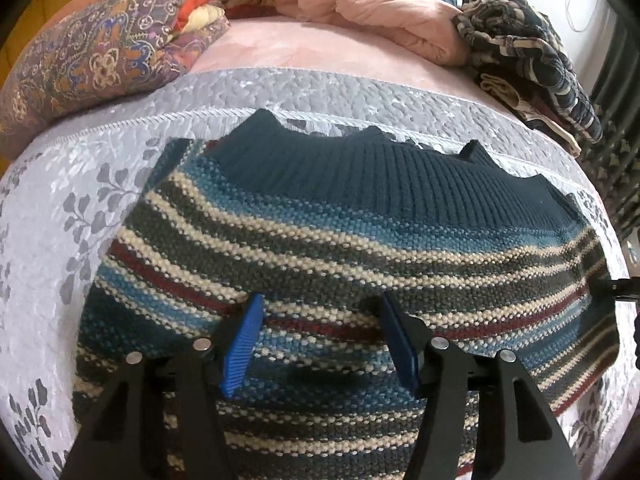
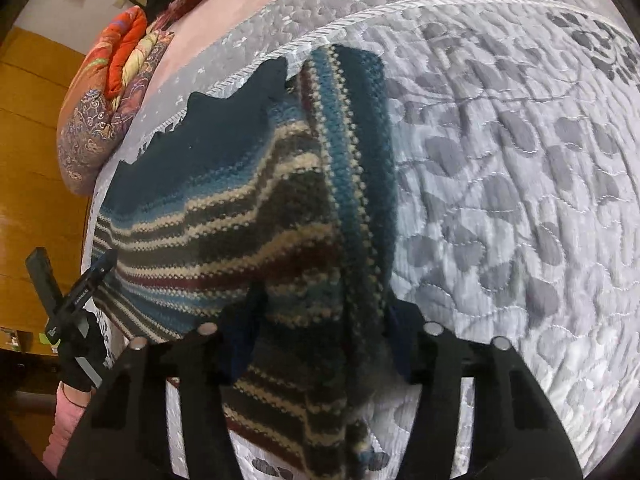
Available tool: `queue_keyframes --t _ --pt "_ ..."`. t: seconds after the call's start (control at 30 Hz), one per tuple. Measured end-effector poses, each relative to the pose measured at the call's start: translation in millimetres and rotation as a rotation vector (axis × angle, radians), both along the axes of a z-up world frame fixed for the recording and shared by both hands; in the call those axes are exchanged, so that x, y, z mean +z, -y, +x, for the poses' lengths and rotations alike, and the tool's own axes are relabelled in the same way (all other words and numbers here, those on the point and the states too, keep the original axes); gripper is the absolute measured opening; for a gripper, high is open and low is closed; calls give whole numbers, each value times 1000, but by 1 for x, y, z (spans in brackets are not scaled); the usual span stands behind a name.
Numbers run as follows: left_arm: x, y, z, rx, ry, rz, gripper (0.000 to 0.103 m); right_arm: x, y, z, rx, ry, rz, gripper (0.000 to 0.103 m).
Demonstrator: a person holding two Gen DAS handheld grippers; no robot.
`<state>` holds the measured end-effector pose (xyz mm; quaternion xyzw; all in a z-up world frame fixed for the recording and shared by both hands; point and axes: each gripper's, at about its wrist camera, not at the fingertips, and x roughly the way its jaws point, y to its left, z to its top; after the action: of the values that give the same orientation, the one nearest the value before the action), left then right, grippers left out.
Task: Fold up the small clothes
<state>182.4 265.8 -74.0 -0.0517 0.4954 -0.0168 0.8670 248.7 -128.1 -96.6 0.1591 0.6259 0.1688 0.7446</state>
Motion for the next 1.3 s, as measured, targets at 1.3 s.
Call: queue_keyframes --t 1.3 --pt "29 -58 -2 65 49 -177 62 100 -254 -7 419 163 -157 20"
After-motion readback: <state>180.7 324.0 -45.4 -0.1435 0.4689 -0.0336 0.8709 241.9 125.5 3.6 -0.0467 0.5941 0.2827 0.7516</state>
